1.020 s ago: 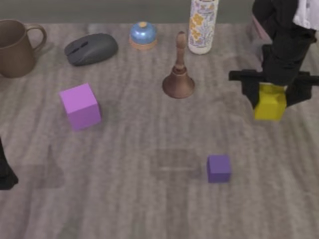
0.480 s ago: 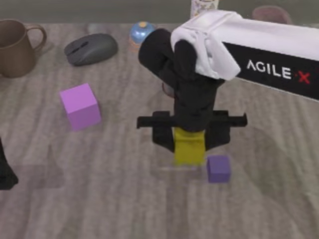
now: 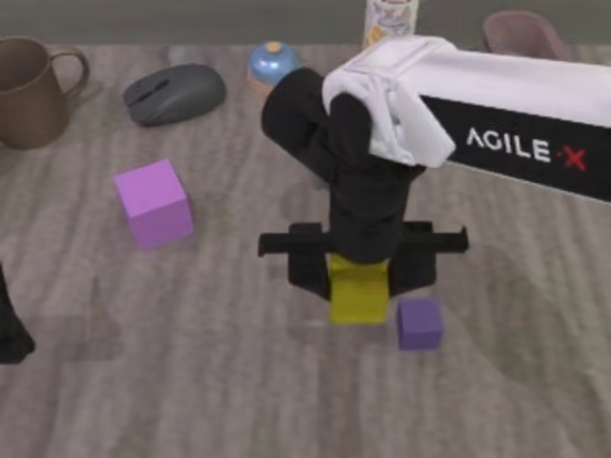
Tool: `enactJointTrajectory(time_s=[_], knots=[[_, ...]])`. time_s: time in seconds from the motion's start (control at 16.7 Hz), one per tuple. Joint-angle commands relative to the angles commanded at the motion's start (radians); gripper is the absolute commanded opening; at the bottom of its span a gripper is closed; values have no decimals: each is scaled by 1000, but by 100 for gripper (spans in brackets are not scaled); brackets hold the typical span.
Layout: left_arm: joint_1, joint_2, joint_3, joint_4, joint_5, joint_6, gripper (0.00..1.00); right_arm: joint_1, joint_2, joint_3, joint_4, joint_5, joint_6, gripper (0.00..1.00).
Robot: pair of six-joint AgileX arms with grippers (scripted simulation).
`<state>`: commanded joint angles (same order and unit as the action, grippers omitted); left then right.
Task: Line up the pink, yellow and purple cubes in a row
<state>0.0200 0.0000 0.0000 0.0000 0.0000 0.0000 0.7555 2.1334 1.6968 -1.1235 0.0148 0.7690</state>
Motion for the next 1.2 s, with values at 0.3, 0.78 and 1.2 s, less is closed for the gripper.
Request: enactJointTrajectory(time_s=[0.3,0.78,1.2], knots=[[0,0,0,0,0,0,100,3,50,-119,177,1,4,0],[0,0,0,0,0,0,100,5,60,-138,201,2,4,23],[0,0,0,0,0,0,100,5,60,-138,201,2,4,75]])
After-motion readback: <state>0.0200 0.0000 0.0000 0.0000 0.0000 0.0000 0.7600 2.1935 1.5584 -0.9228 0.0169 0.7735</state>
